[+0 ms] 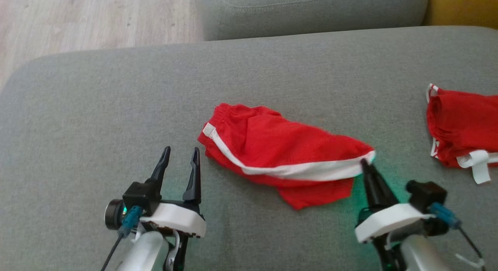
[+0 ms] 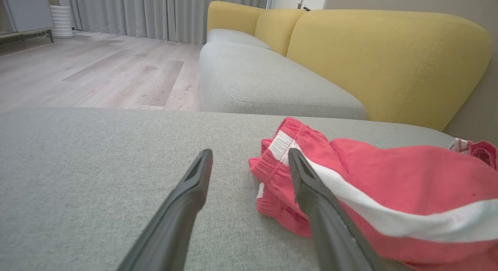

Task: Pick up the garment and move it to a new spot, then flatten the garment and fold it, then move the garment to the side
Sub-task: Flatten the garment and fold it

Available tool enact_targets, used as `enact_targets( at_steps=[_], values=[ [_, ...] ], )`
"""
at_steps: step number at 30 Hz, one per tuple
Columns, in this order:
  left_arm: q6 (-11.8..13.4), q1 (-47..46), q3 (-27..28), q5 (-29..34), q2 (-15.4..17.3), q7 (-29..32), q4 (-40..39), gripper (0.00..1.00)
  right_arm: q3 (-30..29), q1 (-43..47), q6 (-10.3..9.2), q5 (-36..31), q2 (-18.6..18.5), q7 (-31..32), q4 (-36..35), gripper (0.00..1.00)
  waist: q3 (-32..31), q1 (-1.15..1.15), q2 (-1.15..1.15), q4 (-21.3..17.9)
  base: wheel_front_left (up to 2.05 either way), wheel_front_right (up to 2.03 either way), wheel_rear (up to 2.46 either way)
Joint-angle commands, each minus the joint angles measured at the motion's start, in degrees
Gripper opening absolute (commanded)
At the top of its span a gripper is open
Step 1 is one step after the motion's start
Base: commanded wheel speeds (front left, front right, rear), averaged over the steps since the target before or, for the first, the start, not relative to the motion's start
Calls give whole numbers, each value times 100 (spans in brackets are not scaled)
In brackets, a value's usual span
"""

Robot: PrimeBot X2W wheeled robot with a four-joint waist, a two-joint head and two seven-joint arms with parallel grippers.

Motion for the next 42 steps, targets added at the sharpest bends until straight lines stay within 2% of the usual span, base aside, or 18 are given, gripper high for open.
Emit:
enact_targets(
  at_steps=[1,8,12,24,32,42],
  values=[
    [11,-228,202,-7,107,-53,-176,100,-119,14,-4,-86,-17,-104,-261,0,-38,0,0,-45,0,0,0],
    [-78,-274,122,31,148,-50,-243,100,-593,238,-4,-198,-17,-36,-442,0,-62,0,0,-156,0,0,0],
    [-436,-383,-146,59,216,128,-237,100,-709,288,-4,-190,-17,34,-536,0,-39,0,0,-209,0,0,0],
    [-936,-1016,-713,41,478,936,-4,100,-531,267,-4,-134,-17,110,-650,0,66,0,0,-400,0,0,0],
    [-1024,-1487,-1097,-60,644,1507,178,100,-423,207,-4,-104,-17,112,-628,0,154,0,0,-504,0,0,0],
    [-963,-1806,-1114,-74,729,1554,356,100,-301,121,-4,-63,-17,62,-528,0,210,0,0,-554,0,0,0]
  ],
)
